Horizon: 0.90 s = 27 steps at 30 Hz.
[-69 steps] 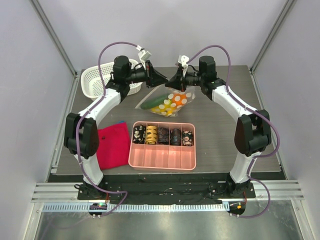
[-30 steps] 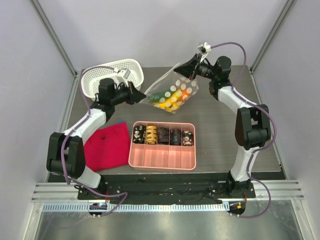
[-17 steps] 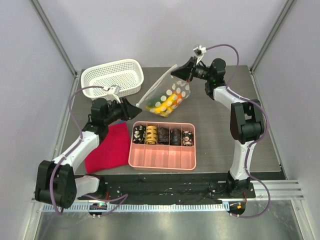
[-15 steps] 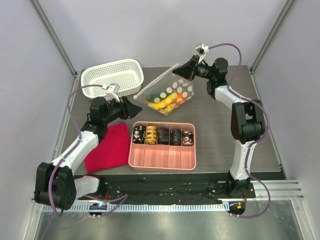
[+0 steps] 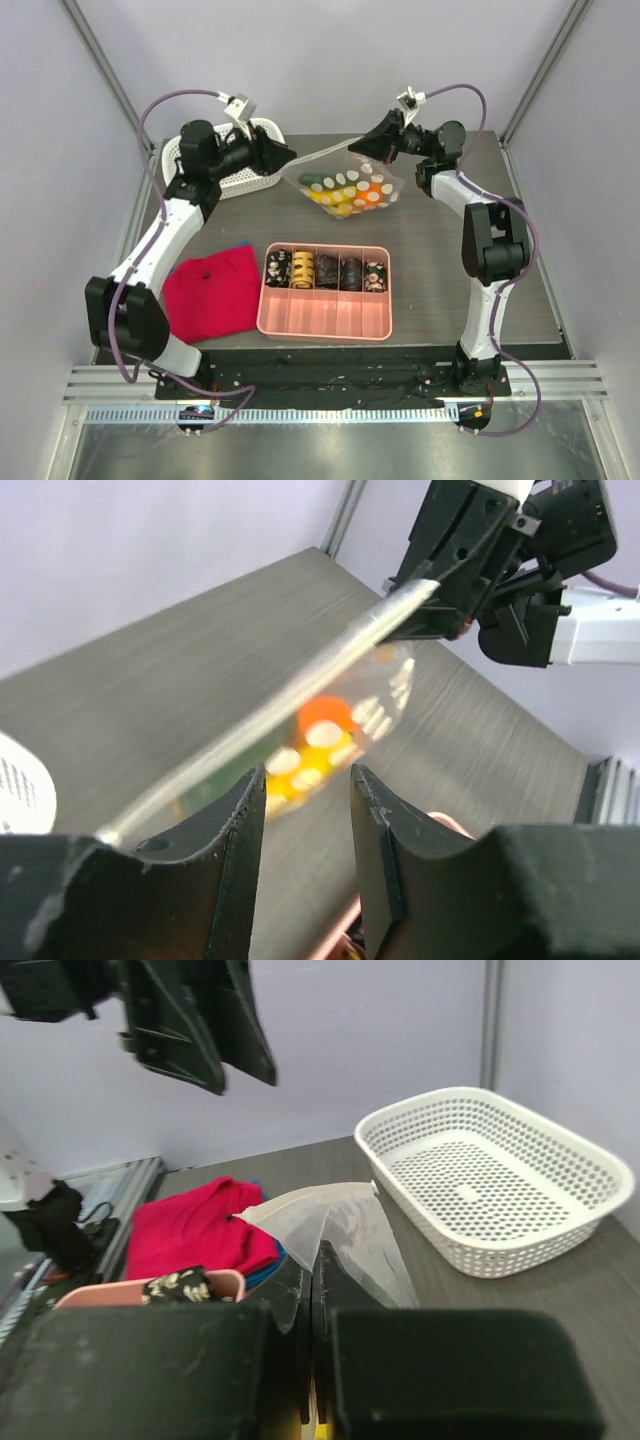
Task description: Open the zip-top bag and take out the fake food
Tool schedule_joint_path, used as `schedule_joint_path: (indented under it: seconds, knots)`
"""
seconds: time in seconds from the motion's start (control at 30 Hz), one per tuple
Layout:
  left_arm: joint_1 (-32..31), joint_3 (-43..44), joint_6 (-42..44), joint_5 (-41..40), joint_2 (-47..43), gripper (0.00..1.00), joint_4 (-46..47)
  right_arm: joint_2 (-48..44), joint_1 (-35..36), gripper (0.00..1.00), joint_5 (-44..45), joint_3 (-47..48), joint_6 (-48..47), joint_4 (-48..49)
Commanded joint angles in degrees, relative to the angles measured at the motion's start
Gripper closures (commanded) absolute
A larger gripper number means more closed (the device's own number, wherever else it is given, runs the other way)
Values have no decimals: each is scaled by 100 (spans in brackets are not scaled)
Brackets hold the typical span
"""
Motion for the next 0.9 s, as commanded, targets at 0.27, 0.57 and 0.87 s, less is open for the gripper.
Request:
schedule_joint_path:
  seconds: [0.27,0.57,0.87]
  knots:
    - [-346,1074,1461,512,1163,56,-419,652,37,99,-314,822,2817,3116]
    - [-470,1461,1567,328,1717,59,-604,590,72,99,-322,849,2852,3081]
    - [-470,2023,1584,196,2156,62,-963,529,89,99,-349,849,2869,3081]
